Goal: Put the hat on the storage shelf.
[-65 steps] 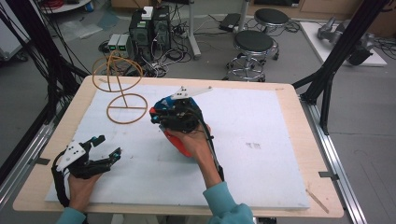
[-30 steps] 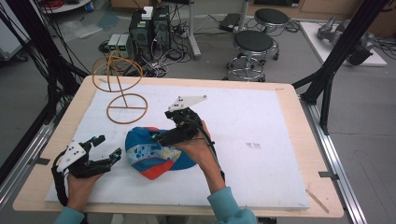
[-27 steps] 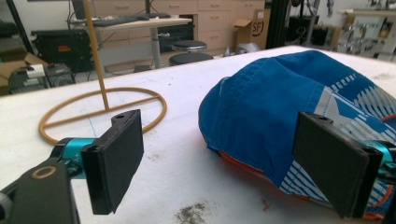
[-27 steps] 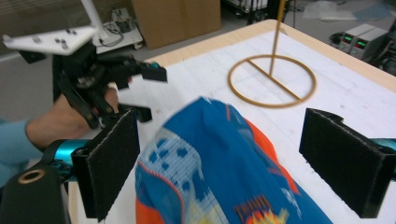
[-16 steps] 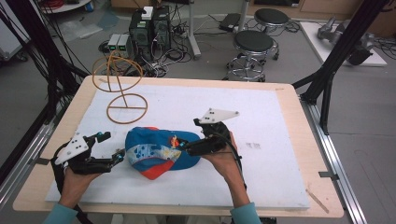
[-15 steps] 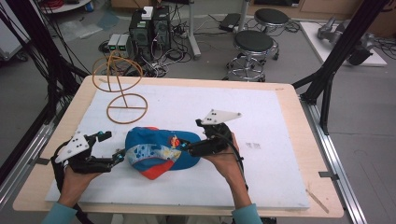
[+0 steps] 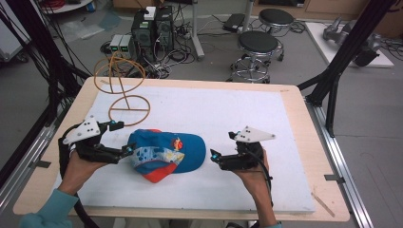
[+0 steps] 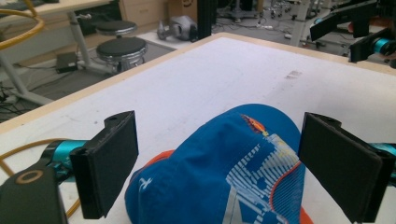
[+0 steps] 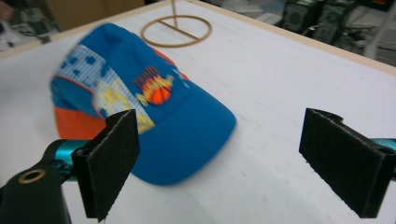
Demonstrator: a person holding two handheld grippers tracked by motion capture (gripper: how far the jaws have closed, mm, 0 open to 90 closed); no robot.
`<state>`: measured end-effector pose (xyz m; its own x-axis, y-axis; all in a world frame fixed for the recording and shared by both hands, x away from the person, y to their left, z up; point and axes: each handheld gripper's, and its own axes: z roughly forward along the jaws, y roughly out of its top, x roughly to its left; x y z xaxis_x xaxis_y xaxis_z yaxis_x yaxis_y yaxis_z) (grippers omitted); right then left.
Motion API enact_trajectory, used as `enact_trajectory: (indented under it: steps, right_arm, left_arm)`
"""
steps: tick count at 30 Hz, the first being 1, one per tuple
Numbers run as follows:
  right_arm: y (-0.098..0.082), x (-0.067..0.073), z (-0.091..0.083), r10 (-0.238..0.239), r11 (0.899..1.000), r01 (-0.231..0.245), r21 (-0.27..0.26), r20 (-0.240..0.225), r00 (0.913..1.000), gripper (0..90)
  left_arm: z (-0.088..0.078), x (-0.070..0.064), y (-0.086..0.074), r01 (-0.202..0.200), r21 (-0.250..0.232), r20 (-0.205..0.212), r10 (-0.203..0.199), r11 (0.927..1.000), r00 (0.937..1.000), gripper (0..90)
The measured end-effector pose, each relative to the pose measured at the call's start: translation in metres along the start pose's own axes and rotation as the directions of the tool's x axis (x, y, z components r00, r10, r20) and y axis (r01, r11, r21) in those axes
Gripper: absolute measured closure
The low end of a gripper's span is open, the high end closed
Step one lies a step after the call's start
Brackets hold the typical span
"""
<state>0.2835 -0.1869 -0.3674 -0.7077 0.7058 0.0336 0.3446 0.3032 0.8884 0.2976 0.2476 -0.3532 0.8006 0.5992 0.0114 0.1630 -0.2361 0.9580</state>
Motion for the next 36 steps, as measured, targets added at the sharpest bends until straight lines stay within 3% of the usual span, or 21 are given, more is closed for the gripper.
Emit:
enact_trajectory:
  steps: [4, 10, 14, 18, 24, 29, 31, 36]
  right_arm:
    - [-0.022, -0.008, -0.01, 0.018, 1.0, -0.019, 0.004, 0.068, 0.9975, 11.3]
    - [-0.048, -0.018, -0.025, 0.08, 0.995, -0.073, -0.064, 0.112, 0.9905, 11.3]
    - [-0.064, -0.022, -0.035, 0.107, 0.991, -0.092, -0.092, 0.169, 0.9799, 11.3]
    - [-0.079, -0.027, -0.042, 0.144, 0.985, -0.121, -0.125, 0.19, 0.9712, 11.3]
    - [-0.095, -0.029, -0.042, 0.159, 0.98, -0.127, -0.15, 0.22, 0.9626, 11.3]
    - [-0.104, -0.029, -0.037, 0.157, 0.981, -0.124, -0.15, 0.232, 0.9599, 11.3]
    - [-0.107, -0.028, -0.035, 0.156, 0.981, -0.123, -0.15, 0.234, 0.9595, 11.3]
    - [-0.107, -0.029, -0.036, 0.164, 0.978, -0.129, -0.163, 0.227, 0.9599, 11.3]
  left_arm:
    - [0.009, -0.001, 0.01, -0.015, 0.02, 0.029, 0.014, 0.9997, 0.9995, 12.2]
    - [0.024, -0.003, 0.021, -0.021, 0.038, 0.064, 0.019, 0.999, 0.9977, 12.0]
    - [0.033, -0.005, 0.024, -0.013, 0.05, 0.083, 0.009, 0.9987, 0.9965, 11.8]
    - [0.043, -0.004, 0.025, -0.01, 0.07, 0.094, 0.003, 0.9975, 0.9956, 11.3]
    - [0.061, -0.007, 0.023, -0.019, 0.105, 0.114, 0.007, 0.9943, 0.9935, 10.9]
    - [0.078, -0.011, 0.019, -0.03, 0.138, 0.123, 0.013, 0.99, 0.9924, 10.9]
    - [0.085, -0.012, 0.016, -0.047, 0.165, 0.126, 0.026, 0.9851, 0.9917, 10.9]
    - [0.098, -0.014, 0.008, -0.042, 0.21, 0.139, 0.012, 0.9768, 0.9902, 10.8]
